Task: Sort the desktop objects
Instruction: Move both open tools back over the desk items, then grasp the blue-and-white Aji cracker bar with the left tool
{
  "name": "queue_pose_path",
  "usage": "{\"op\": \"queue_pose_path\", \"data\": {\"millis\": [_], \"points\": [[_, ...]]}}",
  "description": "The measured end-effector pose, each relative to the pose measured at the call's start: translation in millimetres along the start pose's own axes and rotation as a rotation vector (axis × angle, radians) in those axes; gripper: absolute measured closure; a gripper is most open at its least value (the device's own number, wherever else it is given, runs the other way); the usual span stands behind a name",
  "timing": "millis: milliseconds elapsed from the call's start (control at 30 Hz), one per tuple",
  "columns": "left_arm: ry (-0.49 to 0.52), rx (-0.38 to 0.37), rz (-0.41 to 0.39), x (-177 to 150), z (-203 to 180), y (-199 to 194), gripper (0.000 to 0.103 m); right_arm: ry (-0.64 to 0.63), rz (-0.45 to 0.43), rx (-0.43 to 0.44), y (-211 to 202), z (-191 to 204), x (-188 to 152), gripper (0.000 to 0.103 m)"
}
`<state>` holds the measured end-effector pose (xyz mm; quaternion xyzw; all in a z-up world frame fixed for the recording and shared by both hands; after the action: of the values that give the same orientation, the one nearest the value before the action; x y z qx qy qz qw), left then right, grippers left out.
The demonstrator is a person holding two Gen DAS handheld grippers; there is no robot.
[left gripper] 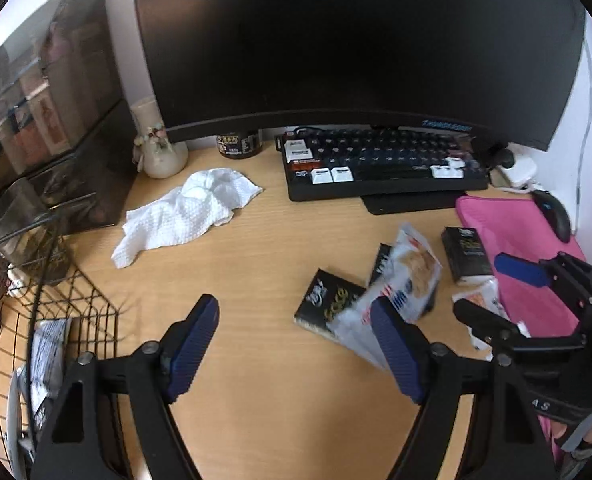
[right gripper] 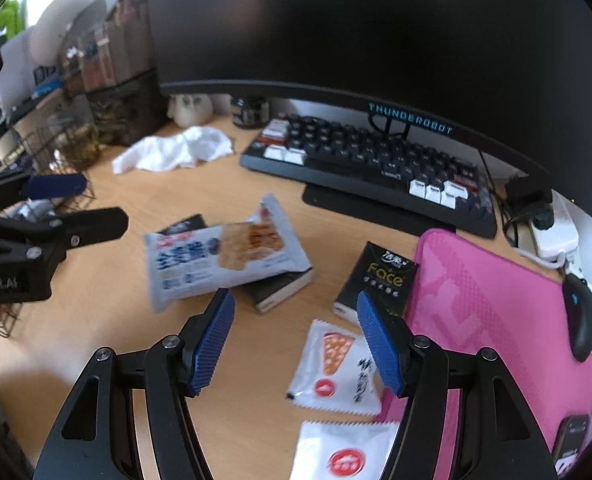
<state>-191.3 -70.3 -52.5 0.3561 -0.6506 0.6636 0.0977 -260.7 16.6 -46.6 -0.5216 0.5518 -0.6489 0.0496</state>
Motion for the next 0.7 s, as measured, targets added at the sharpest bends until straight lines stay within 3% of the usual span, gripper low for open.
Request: {"op": "queue_pose_path", "data": {"millis": [233,367,700], "points": [[0.002,-0.011,0.046,14,-3,32,0.023,-0.008,0.052,-0.022,32,-9,6,0.04],[0.05,-0.024,0.087,4,-15,43,0.023,0.027,0.047,0.016,40,-8,10,0.04],[0.053,-0.009,0.108,-37,-1,17,0.023,-0.043,0.039,0.1,24,37,1,0.04]]}}
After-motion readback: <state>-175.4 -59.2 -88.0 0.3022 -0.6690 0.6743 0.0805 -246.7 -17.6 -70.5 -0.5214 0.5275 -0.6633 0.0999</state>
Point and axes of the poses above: each gripper's, at about its wrist camera, not at the fingertips, and y roughly the way its jaws point, z to its left, x to its top, the point moved 4 cm from there along y, roughly the way its jaws point, and after that the axes turned 9 degrees about -y, right-handed, at the moved point
